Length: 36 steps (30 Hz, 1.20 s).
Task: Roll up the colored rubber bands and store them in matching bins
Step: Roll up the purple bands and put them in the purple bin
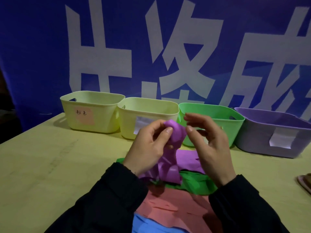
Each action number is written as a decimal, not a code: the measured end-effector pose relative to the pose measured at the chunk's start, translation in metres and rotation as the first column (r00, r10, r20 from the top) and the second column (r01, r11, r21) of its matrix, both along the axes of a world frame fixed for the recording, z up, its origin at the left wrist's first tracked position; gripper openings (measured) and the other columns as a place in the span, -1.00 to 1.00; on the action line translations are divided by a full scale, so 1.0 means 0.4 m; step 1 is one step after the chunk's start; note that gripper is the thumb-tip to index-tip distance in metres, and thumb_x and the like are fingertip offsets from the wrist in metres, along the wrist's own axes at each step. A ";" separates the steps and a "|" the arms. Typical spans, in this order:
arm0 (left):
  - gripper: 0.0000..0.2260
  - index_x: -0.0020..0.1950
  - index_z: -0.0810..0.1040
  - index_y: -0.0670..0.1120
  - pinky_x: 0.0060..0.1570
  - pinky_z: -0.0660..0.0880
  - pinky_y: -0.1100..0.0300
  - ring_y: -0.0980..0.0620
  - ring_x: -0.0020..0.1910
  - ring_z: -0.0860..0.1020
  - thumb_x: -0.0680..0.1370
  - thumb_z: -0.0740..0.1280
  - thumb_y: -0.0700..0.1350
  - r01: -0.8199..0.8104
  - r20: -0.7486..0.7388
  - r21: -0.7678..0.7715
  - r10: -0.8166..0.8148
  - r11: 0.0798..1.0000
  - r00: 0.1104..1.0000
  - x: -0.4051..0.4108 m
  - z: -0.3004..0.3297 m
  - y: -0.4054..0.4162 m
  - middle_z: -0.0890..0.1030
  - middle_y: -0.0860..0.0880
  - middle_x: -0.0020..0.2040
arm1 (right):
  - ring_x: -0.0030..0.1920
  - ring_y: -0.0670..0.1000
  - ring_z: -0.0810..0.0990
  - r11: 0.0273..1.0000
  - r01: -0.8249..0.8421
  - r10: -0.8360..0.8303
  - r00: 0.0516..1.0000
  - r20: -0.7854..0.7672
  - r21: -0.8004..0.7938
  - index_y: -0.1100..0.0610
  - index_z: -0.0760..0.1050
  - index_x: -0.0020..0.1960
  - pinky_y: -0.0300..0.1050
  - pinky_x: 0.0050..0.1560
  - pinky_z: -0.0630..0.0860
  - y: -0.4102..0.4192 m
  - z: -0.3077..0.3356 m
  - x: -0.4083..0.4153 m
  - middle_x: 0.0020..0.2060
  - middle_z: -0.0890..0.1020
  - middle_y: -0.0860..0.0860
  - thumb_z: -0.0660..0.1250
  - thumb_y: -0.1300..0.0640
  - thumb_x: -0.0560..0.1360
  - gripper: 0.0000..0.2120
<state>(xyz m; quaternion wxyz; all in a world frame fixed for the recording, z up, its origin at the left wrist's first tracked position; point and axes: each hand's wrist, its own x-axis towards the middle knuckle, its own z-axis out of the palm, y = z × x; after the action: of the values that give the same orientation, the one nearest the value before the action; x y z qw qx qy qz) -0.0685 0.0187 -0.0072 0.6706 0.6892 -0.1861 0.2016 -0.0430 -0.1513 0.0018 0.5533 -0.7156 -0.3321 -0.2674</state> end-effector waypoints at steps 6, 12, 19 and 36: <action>-0.77 0.21 0.58 -0.11 0.03 0.62 0.06 -0.01 0.01 0.64 0.64 0.19 -0.14 0.096 -0.010 0.116 -0.096 0.989 0.995 -0.009 0.000 -0.006 0.67 -0.13 0.02 | -0.01 -0.08 0.64 0.971 -0.232 0.240 0.942 -0.237 0.059 0.10 0.62 0.13 -0.22 -0.01 0.52 0.005 -0.013 0.005 -0.01 0.71 0.00 0.37 0.12 0.52 -0.79; -0.93 0.05 0.61 -0.16 -0.09 0.56 0.28 0.15 -0.17 0.64 0.63 0.33 -0.20 0.116 -0.009 0.090 -0.116 0.989 0.993 -0.019 0.001 -0.018 0.67 0.06 -0.22 | -0.29 -0.14 0.60 0.935 -0.281 0.331 0.910 -0.249 0.216 0.22 0.48 -0.08 -0.27 -0.22 0.53 0.006 -0.015 -0.003 -0.31 0.64 -0.06 0.44 0.35 0.49 -0.86; -0.84 -0.07 0.64 -0.03 -0.10 0.62 0.15 0.01 -0.16 0.70 0.42 0.48 0.00 -0.010 0.035 0.033 0.009 0.999 0.999 -0.024 0.013 -0.016 0.73 -0.06 -0.16 | -0.12 0.01 0.56 0.896 -0.336 0.423 0.843 -0.332 0.288 0.15 0.59 0.12 -0.25 -0.11 0.55 -0.008 -0.007 0.010 -0.13 0.60 0.16 0.46 0.26 0.36 -0.67; -0.80 0.03 0.63 -0.03 -0.16 0.57 0.27 0.14 -0.22 0.64 0.42 0.47 -0.11 0.025 0.024 -0.001 -0.025 1.000 0.999 -0.028 0.016 -0.023 0.71 0.04 -0.20 | -0.27 -0.15 0.63 0.893 -0.402 0.449 0.824 -0.346 0.200 0.16 0.54 -0.05 -0.33 -0.23 0.52 -0.029 0.021 -0.026 -0.29 0.67 -0.04 0.43 0.21 0.43 -0.88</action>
<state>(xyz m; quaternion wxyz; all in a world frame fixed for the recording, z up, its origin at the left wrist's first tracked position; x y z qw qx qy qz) -0.0796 0.0095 -0.0008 0.6710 0.6842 -0.2024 0.2015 -0.0534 -0.1627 0.0101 0.6943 -0.6274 -0.3524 -0.0114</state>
